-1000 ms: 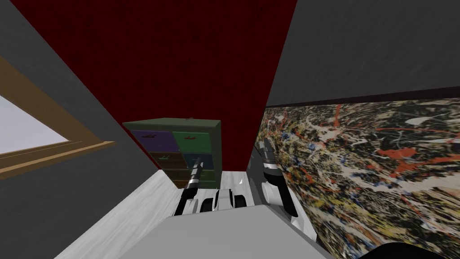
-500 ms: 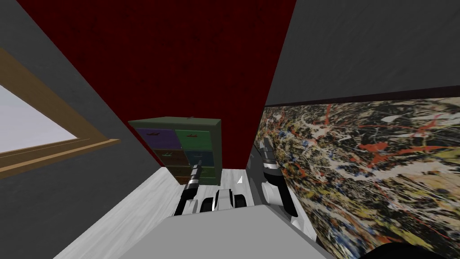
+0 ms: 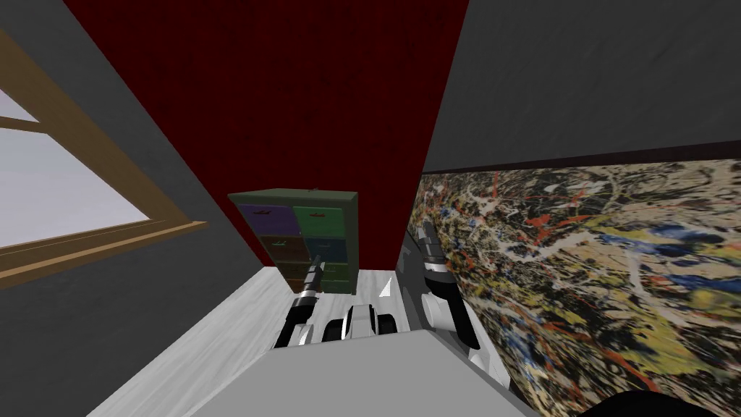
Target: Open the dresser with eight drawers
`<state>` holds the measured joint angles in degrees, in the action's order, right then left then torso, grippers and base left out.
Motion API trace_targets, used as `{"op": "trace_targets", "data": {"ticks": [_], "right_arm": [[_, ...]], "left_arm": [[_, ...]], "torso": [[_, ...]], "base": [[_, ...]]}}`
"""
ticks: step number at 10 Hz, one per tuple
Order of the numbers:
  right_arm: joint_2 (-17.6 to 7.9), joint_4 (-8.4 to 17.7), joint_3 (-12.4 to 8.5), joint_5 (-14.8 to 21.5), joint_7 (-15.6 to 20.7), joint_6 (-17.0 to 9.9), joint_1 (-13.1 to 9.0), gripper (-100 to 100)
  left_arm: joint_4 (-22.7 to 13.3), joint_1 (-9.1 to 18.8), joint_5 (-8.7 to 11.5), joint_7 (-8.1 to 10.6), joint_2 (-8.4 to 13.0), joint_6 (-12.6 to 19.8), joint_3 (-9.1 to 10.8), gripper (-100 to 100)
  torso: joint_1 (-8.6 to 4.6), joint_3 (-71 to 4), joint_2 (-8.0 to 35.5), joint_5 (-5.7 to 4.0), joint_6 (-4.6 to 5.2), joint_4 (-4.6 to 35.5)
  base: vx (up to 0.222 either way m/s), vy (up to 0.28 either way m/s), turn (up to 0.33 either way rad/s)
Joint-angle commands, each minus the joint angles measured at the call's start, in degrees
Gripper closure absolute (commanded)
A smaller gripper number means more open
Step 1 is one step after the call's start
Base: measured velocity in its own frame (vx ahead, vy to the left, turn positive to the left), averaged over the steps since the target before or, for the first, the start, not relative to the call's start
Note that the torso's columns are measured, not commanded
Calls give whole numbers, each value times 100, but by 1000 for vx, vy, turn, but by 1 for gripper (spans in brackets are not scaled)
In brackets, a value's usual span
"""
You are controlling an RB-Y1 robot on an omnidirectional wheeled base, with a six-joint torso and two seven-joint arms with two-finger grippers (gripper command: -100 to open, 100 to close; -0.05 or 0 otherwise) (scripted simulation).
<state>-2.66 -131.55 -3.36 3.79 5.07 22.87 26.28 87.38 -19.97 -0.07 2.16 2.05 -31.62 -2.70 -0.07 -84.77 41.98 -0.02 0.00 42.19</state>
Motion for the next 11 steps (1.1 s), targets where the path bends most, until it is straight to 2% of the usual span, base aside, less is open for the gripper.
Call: {"op": "trace_targets", "data": {"ticks": [1, 4, 5, 6, 8, 11], "right_arm": [[0, 0, 0, 0, 0, 0, 0, 0], [0, 0, 0, 0, 0, 0, 0, 0], [0, 0, 0, 0, 0, 0, 0, 0], [0, 0, 0, 0, 0, 0, 1, 0], [0, 0, 0, 0, 0, 0, 2, 0], [0, 0, 0, 0, 0, 0, -1, 0]], "left_arm": [[-11, 20, 2, 0, 364, 28, 6, -100], [-33, 43, 5, -3, 718, 88, 12, -100], [-3, 97, 15, -12, 771, 256, 32, -100], [71, 106, 20, -14, 729, 301, 38, -100], [129, 109, 22, -16, 472, 328, 42, -100], [154, 112, 24, -16, 73, 345, 44, -100]], "torso": [[3, 10, 15, 1, 1, 5], [8, 23, 35, 3, 1, 11], [6, 21, 32, 2, 1, 10], [12, 8, 8, 4, 1, 4], [-4, 10, 17, -1, 1, 4], [11, 38, 59, 3, 1, 18]], "base": [[21, -3, -1], [23, -3, -1], [103, 16, -8], [158, -14, -11], [106, -20, 0], [11, -6, 0]]}}
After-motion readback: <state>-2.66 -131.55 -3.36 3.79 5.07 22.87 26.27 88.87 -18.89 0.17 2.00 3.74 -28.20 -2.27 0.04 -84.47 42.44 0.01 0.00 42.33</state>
